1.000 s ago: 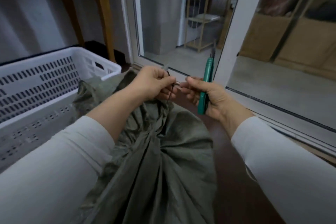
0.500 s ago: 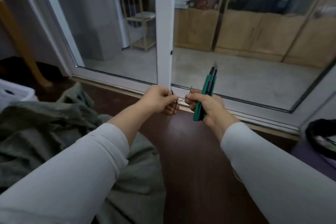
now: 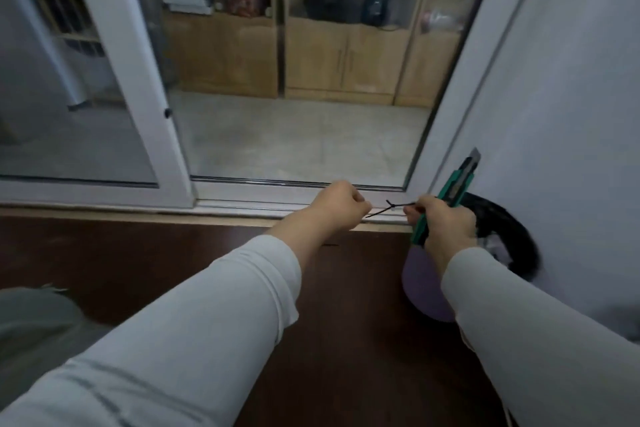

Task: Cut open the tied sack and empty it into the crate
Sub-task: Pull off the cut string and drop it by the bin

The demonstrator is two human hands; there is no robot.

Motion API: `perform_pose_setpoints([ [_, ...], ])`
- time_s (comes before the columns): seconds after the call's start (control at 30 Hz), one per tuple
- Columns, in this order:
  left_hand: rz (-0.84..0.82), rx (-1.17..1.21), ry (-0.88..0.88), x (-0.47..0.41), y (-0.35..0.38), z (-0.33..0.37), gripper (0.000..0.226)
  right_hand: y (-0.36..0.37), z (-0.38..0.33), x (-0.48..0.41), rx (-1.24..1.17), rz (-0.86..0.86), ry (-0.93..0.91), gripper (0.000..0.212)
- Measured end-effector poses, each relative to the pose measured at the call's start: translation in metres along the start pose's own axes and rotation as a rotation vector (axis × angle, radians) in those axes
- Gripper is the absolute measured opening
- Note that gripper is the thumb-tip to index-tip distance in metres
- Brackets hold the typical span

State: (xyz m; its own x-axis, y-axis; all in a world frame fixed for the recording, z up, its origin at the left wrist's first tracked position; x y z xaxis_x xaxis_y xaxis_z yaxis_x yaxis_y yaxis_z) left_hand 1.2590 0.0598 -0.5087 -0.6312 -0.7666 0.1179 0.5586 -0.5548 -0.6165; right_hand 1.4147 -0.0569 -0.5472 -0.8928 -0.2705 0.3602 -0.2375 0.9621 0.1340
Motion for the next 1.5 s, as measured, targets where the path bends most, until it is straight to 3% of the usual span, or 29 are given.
perform_pose_setpoints([
  [0.07,-0.055,-0.021,0.046,-0.01,0.032,0.024,0.015,-0.038,-0.006,-0.021,-0.003,0.101,-0.026,0.018],
  [0.23,-0.102,-0.076,0.106,-0.025,0.081,0.051,0.026,-0.094,-0.022,-0.056,0.053,0.286,-0.148,0.017],
  [0.53,-0.084,-0.057,0.002,-0.038,0.073,0.014,0.027,-0.093,-0.009,-0.074,0.166,0.347,-0.164,0.051],
  [0.67,-0.07,-0.024,-0.047,-0.035,0.057,-0.012,0.026,-0.052,-0.004,-0.059,0.214,0.171,-0.223,0.045],
  [0.77,-0.045,-0.063,-0.081,-0.027,0.036,-0.038,0.025,0.002,0.023,-0.034,0.157,-0.096,-0.107,0.029],
  [0.9,-0.003,-0.117,-0.141,-0.005,0.002,-0.078,0.024,0.066,0.079,0.012,0.239,-0.376,0.065,0.027],
  [1.1,0.058,-0.151,-0.207,0.027,-0.031,-0.137,0.026,0.111,0.147,0.076,0.314,-0.706,0.233,0.012],
  [1.23,0.025,-0.204,-0.24,0.038,-0.03,-0.164,0.022,0.108,0.18,0.089,0.464,-0.753,0.264,0.031],
  [1.33,0.0,-0.203,-0.26,0.041,-0.016,-0.176,0.02,0.094,0.204,0.085,0.518,-0.747,0.297,0.032],
  [1.5,-0.094,-0.207,-0.282,0.04,0.034,-0.182,0.027,0.037,0.254,0.049,0.639,-0.527,0.42,0.02],
])
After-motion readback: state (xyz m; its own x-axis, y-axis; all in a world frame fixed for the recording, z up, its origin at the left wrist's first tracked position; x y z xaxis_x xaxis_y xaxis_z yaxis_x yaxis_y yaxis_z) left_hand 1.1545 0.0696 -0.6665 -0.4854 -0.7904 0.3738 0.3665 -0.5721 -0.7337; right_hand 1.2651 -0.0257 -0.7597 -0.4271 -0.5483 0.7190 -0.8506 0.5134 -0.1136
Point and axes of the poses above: each hand's wrist, its own x-axis away from the middle knuckle, its own y-axis out of the palm, z = x × y, the point moved 10 cm from there along -x, towards the middle knuckle, and after that the axes turned 4 degrees about z, right-handed, at the moved point
